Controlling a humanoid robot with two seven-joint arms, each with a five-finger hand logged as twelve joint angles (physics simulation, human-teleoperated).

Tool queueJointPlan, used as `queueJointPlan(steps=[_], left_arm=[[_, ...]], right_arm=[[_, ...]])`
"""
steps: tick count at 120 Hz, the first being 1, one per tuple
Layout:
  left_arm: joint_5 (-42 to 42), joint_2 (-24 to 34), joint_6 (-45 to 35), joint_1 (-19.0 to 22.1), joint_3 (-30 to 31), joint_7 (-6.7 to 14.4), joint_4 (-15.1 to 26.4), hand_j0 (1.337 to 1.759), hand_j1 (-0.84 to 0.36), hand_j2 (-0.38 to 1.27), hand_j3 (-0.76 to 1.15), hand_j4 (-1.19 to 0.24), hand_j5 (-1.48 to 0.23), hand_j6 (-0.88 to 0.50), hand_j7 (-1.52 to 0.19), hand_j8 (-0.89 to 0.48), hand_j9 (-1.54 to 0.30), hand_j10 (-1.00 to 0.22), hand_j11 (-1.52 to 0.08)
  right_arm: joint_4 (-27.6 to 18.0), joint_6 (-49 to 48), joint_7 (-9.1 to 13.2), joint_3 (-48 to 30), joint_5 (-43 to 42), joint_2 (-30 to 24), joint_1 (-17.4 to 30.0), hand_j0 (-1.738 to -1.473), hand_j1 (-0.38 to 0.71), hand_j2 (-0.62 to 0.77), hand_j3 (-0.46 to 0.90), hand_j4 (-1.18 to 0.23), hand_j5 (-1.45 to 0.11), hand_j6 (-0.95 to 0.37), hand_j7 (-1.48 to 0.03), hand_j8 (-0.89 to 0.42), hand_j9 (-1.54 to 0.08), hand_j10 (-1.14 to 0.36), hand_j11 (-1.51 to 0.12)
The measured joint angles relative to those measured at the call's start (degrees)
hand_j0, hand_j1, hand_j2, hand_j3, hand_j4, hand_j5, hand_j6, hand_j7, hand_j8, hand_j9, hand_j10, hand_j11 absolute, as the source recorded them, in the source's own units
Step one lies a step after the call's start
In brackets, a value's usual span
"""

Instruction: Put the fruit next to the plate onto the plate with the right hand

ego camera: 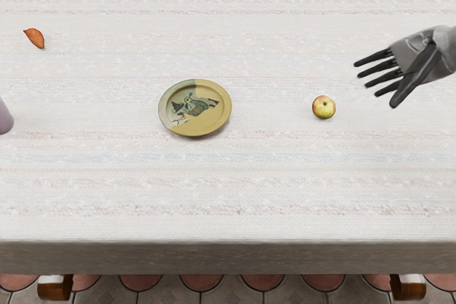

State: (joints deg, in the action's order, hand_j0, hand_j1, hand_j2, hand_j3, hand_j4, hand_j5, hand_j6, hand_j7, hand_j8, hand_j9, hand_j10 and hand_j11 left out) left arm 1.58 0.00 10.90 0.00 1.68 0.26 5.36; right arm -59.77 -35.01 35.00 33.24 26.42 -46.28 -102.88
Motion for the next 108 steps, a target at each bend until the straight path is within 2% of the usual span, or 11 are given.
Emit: queueJointPlan(steps=[24, 44, 51, 64, 77, 87, 96, 108], left_arm=[[0.0, 0.0, 0.0, 0.0, 0.0, 0.0, 0.0, 1.658, 0.35, 0.00, 0.00, 0.00, 0.00, 0.00, 0.00, 0.00, 0.00, 0.00, 0.00], [0.0, 0.0, 0.0, 0.0, 0.0, 0.0, 0.0, 1.658, 0.35, 0.00, 0.00, 0.00, 0.00, 0.00, 0.00, 0.00, 0.00, 0.00, 0.00], [0.0, 0.0, 0.0, 0.0, 0.0, 0.0, 0.0, 1.658, 0.35, 0.00, 0.00, 0.00, 0.00, 0.00, 0.00, 0.00, 0.00, 0.00, 0.00], [0.0, 0.0, 0.0, 0.0, 0.0, 0.0, 0.0, 1.658, 0.35, 0.00, 0.00, 0.00, 0.00, 0.00, 0.00, 0.00, 0.00, 0.00, 0.00], [0.0, 0.0, 0.0, 0.0, 0.0, 0.0, 0.0, 1.658, 0.35, 0.00, 0.00, 0.00, 0.00, 0.00, 0.00, 0.00, 0.00, 0.00, 0.00], [0.0, 0.0, 0.0, 0.0, 0.0, 0.0, 0.0, 1.658, 0.35, 0.00, 0.00, 0.00, 0.00, 0.00, 0.00, 0.00, 0.00, 0.00, 0.00], [0.0, 0.0, 0.0, 0.0, 0.0, 0.0, 0.0, 1.658, 0.35, 0.00, 0.00, 0.00, 0.00, 0.00, 0.00, 0.00, 0.00, 0.00, 0.00], [0.0, 0.0, 0.0, 0.0, 0.0, 0.0, 0.0, 1.658, 0.35, 0.00, 0.00, 0.00, 0.00, 0.00, 0.00, 0.00, 0.00, 0.00, 0.00]], right_arm=[[0.6, 0.0, 0.0, -2.3, -2.3, -0.5, 2.0, -1.658, -0.35, 0.00, 0.00, 0.00, 0.00, 0.00, 0.00, 0.00, 0.00, 0.00, 0.00], [1.6, 0.0, 0.0, -7.7, -11.0, 5.1, 1.9, -1.658, -0.35, 0.00, 0.00, 0.00, 0.00, 0.00, 0.00, 0.00, 0.00, 0.00, 0.00], [1.5, 3.3, 0.0, -9.6, -15.3, 8.1, 1.3, -1.658, -0.35, 0.00, 0.00, 0.00, 0.00, 0.00, 0.00, 0.00, 0.00, 0.00, 0.00], [1.0, 10.0, 0.0, -7.0, -20.0, 13.9, -2.4, -1.658, -0.35, 0.00, 0.00, 0.00, 0.00, 0.00, 0.00, 0.00, 0.00, 0.00, 0.00], [-2.3, 14.5, 0.0, 0.6, -21.2, 18.3, -8.7, -1.658, -0.35, 0.00, 0.00, 0.00, 0.00, 0.00, 0.00, 0.00, 0.00, 0.00, 0.00], [-7.4, 25.9, 0.0, 3.2, -21.4, 19.4, -11.2, -1.658, -0.35, 0.00, 0.00, 0.00, 0.00, 0.00, 0.00, 0.00, 0.00, 0.00, 0.00], [-12.2, 35.5, 0.0, 4.1, -21.6, 19.9, -11.6, -1.658, -0.35, 0.00, 0.00, 0.00, 0.00, 0.00, 0.00, 0.00, 0.00, 0.00, 0.00], [-15.2, 42.4, 0.0, 4.7, -21.8, 20.3, -10.0, -1.658, -0.35, 0.00, 0.00, 0.00, 0.00, 0.00, 0.00, 0.00, 0.00, 0.00, 0.00]])
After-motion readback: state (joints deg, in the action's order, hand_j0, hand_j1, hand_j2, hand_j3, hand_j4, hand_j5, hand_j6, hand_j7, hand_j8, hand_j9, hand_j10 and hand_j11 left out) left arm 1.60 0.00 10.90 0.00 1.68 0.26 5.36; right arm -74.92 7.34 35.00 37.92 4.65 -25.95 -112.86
